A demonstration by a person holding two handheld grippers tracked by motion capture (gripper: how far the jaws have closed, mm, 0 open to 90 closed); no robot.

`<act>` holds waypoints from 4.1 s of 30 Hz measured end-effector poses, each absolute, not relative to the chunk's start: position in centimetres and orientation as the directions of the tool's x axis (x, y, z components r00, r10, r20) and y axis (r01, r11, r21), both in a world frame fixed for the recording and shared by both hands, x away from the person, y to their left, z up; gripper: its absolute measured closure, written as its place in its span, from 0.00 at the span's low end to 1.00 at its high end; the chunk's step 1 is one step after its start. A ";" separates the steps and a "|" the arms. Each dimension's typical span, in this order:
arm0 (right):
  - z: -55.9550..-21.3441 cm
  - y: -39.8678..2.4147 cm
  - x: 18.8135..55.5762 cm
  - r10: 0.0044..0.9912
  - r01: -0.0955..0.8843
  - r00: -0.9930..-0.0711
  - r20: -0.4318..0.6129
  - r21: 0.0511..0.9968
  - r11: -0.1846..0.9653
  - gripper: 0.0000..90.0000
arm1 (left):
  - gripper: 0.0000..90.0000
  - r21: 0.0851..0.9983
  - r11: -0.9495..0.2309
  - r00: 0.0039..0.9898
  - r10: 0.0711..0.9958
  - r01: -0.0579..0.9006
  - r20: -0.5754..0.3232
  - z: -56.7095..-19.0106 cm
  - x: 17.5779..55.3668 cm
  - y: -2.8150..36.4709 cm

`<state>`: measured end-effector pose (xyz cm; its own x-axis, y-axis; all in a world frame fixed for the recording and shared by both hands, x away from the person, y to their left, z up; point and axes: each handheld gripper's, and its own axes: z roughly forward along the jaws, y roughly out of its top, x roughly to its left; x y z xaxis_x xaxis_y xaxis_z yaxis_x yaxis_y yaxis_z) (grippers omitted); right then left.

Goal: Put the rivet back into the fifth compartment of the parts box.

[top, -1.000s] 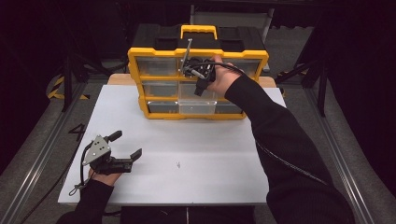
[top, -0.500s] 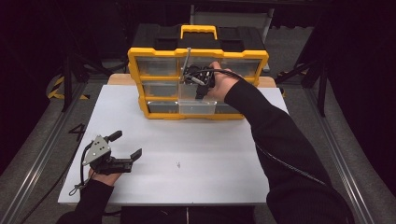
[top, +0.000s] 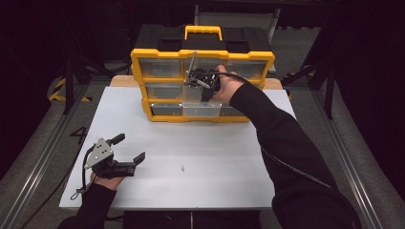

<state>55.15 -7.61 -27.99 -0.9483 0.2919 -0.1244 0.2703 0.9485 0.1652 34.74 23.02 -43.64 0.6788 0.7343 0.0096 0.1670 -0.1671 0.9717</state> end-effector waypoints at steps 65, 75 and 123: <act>-36.9 -2.9 41.3 0.047 0.025 -0.995 -0.086 0.235 0.972 0.01 | 0.02 0.971 -0.171 0.680 0.733 0.167 0.012 -43.6 34.6 23.0; -40.2 -2.4 40.9 0.037 0.026 -0.998 -0.049 0.215 0.976 0.03 | 0.02 0.971 -0.171 0.679 0.734 0.167 0.012 -43.6 34.7 23.0; -36.8 -0.9 39.8 -0.026 -0.030 -0.999 -0.025 0.166 0.986 0.92 | 0.03 0.972 -0.161 0.683 0.730 0.170 0.002 -43.4 34.5 23.1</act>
